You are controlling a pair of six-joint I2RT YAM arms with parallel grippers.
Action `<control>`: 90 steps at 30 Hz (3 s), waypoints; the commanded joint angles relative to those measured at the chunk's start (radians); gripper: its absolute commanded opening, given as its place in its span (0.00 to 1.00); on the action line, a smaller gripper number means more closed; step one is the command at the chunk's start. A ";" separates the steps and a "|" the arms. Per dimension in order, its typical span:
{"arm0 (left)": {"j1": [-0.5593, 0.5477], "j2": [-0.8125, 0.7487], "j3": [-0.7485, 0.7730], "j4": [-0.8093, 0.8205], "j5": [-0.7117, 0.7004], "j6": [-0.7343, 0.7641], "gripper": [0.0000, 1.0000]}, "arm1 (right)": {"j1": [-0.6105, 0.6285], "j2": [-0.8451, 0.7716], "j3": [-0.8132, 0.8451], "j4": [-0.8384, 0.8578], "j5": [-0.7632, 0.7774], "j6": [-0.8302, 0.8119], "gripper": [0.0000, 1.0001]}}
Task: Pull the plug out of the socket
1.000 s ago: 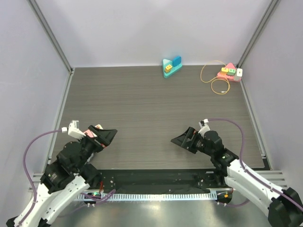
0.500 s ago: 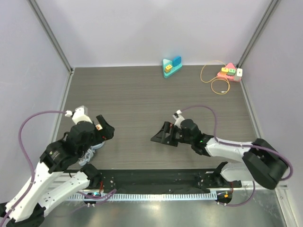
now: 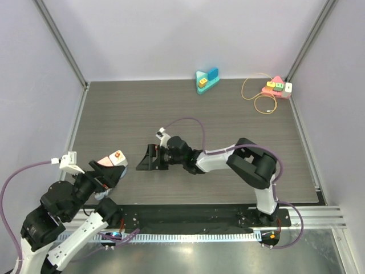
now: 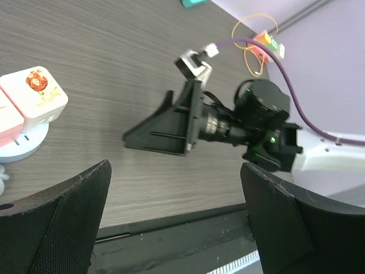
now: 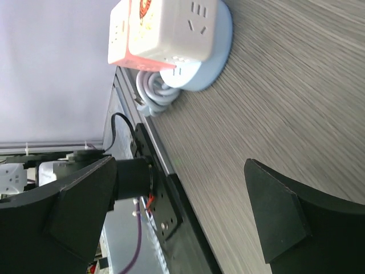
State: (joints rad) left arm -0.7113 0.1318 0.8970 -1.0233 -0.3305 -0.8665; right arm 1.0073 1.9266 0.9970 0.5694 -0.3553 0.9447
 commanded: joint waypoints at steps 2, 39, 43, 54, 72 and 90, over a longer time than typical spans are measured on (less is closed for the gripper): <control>-0.001 0.057 0.056 -0.047 0.076 0.077 0.95 | 0.031 0.078 0.167 0.029 -0.016 0.000 1.00; -0.001 0.011 0.103 -0.072 0.028 0.044 0.98 | 0.053 0.428 0.492 0.156 0.065 0.183 0.86; -0.001 0.011 0.103 -0.072 0.025 0.024 0.98 | 0.053 0.451 0.522 0.150 0.049 0.195 0.81; -0.001 0.045 0.103 -0.040 0.057 0.017 0.98 | 0.053 0.447 0.522 0.172 0.036 0.210 0.65; -0.001 0.150 0.097 0.029 0.110 0.040 0.99 | -0.012 0.287 0.222 0.336 -0.004 0.299 0.05; -0.002 0.555 -0.016 0.265 0.425 0.078 0.98 | -0.191 -0.325 -0.478 0.203 0.041 0.172 0.02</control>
State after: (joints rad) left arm -0.7113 0.6472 0.9096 -0.8639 -0.0177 -0.8219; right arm 0.8410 1.7256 0.5674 0.7963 -0.3222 1.1950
